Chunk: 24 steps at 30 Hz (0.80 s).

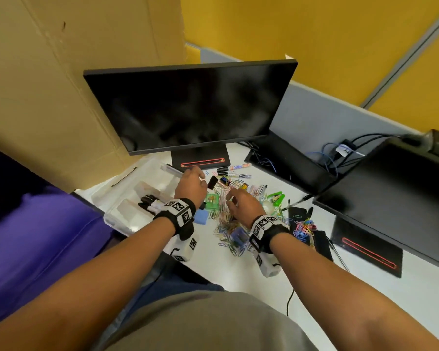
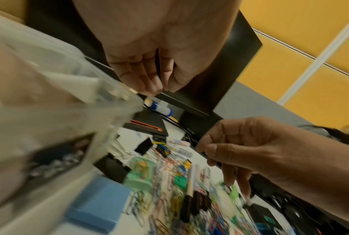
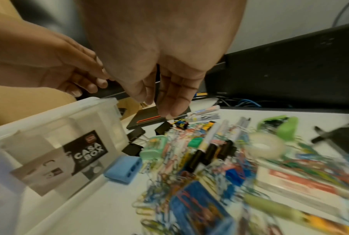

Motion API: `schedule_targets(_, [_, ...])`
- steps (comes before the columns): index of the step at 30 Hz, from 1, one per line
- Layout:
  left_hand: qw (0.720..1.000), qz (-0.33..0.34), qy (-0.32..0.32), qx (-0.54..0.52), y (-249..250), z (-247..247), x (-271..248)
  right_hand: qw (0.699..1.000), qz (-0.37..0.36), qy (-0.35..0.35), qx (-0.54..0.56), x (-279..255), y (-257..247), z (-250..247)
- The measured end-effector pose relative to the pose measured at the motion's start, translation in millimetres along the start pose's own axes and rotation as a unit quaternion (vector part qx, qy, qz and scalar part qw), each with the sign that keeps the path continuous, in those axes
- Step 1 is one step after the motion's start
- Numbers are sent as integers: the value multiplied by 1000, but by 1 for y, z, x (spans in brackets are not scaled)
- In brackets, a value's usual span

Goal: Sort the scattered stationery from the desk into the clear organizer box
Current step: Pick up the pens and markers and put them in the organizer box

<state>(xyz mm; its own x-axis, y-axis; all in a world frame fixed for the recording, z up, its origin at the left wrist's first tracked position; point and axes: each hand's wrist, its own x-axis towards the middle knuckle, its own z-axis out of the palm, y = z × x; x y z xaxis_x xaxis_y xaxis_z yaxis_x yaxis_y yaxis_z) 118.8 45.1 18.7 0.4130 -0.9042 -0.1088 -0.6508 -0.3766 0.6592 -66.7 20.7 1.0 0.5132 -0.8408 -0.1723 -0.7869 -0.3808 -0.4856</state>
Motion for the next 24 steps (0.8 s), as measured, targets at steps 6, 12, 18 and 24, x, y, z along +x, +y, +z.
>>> schedule_targets(6, [994, 37, -81, 55, 27, 49, -9, 999, 49, -4, -16, -37, 57, -8])
schedule_targets(12, [983, 57, -137, 107, 37, 93, -12, 996, 79, -13, -35, -67, 103, -6])
schedule_targets(18, [968, 55, -186, 158, 49, 120, -6, 995, 90, -22, -44, -78, 128, 1])
schedule_targets(24, [960, 52, -208, 181, 44, 140, 5, 991, 106, -57, -66, -80, 145, 2])
